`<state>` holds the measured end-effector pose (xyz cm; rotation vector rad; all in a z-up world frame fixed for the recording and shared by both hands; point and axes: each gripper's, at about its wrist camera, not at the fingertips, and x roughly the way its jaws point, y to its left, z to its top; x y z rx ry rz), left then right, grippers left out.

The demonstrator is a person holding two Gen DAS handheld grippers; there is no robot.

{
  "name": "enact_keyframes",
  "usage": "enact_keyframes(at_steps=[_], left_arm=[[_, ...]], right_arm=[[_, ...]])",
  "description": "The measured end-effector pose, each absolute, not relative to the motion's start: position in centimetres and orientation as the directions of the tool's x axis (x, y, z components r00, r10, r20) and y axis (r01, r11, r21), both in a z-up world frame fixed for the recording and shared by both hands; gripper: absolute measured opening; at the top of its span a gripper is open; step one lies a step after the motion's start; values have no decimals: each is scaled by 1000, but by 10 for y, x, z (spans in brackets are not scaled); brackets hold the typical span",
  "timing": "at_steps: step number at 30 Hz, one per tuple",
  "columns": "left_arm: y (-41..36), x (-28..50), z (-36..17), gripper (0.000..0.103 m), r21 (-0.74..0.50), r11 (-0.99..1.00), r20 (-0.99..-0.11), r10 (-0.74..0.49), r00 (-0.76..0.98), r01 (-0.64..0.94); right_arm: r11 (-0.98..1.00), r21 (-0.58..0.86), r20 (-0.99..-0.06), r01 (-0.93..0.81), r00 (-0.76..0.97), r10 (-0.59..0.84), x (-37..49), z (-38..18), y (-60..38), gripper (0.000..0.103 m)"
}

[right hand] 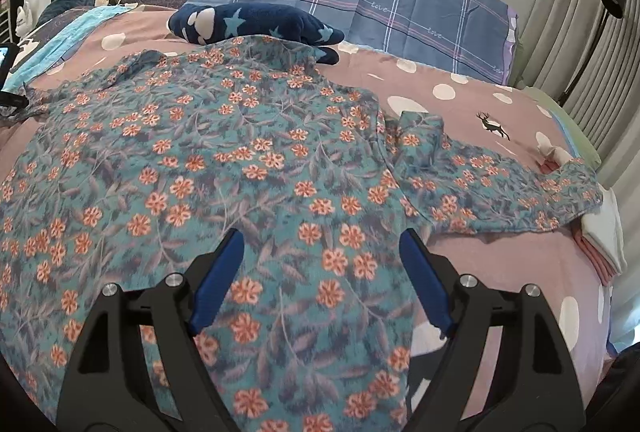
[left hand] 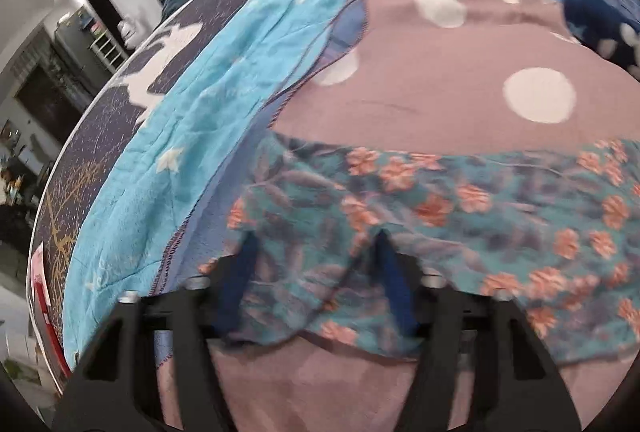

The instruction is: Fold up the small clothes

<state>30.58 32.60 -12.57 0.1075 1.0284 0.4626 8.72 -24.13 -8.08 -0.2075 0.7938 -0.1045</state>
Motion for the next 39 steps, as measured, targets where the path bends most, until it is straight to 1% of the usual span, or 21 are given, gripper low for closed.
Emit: enact_keyframes(at_steps=[1, 2, 3, 4, 6, 11, 14, 16, 19, 21, 26, 27, 28, 29, 30, 31, 32, 33, 35, 37, 39], left_arm=[[332, 305, -123, 24, 257, 910, -819, 384, 427, -325], [334, 302, -119, 11, 205, 923, -833, 340, 437, -327], [336, 300, -113, 5, 166, 930, -840, 307, 446, -328], [332, 298, -104, 3, 144, 936, -843, 285, 455, -320], [319, 292, -85, 3, 118, 953, -838, 247, 486, -281], [246, 278, -16, 3, -33, 996, -817, 22, 576, -85], [171, 265, 23, 3, -79, 993, -780, -113, 615, 82], [124, 260, 37, 3, -90, 979, -767, -187, 614, 185], [52, 253, 47, 3, -99, 939, -754, -286, 591, 329], [4, 250, 50, 3, -101, 904, -751, -343, 564, 415], [-72, 244, 39, 3, -57, 843, -763, -383, 521, 536], [-80, 241, 37, 3, -47, 837, -766, -381, 518, 545], [-80, 238, 34, 4, -46, 836, -768, -379, 516, 546], [-77, 235, 33, 5, -50, 840, -767, -379, 517, 540], [-71, 232, 31, 7, -52, 846, -767, -374, 521, 530], [-61, 225, 27, 12, -51, 856, -766, -364, 530, 514], [-48, 218, 24, 19, -45, 866, -765, -351, 541, 498], [-33, 209, 17, 22, -36, 880, -762, -331, 557, 474], [-2, 194, 2, 37, -26, 907, -765, -289, 575, 421], [24, 175, -18, 43, 13, 928, -768, -229, 598, 372], [39, 160, -43, 45, 41, 930, -787, -195, 585, 365]], right_arm=[[974, -224, -696, 15, 698, -171, 89, -81, -241, 81], [974, -224, -697, 13, 697, -170, 91, -82, -242, 81], [975, -224, -697, 12, 697, -169, 92, -82, -243, 81], [975, -222, -697, 9, 697, -166, 93, -82, -244, 81], [976, -220, -693, 0, 704, -156, 92, -80, -245, 81], [977, -212, -669, -19, 732, -131, 88, -74, -248, 82], [983, -180, -661, -28, 744, -100, 84, -70, -255, 82], [987, -154, -654, -34, 753, -76, 80, -70, -261, 82], [992, -111, -658, -52, 752, -34, 78, -69, -270, 82], [996, -49, -670, -79, 742, 25, 79, -68, -278, 82], [992, 47, -684, -121, 720, 120, 89, -65, -292, 82], [991, 55, -687, -122, 715, 126, 91, -65, -293, 81], [989, 71, -692, -133, 707, 145, 92, -66, -293, 72], [983, 99, -697, -153, 694, 178, 94, -66, -294, 58], [972, 144, -706, -187, 668, 233, 97, -68, -294, 51], [956, 194, -715, -219, 636, 291, 101, -70, -293, 38], [941, 237, -721, -240, 606, 336, 105, -72, -292, 31], [925, 283, -730, -255, 568, 380, 112, -75, -291, 30], [909, 324, -738, -263, 531, 417, 125, -78, -286, 28], [907, 320, -755, -273, 505, 419, 146, -78, -274, 28], [884, 369, -763, -286, 451, 464, 167, -78, -258, 28]])
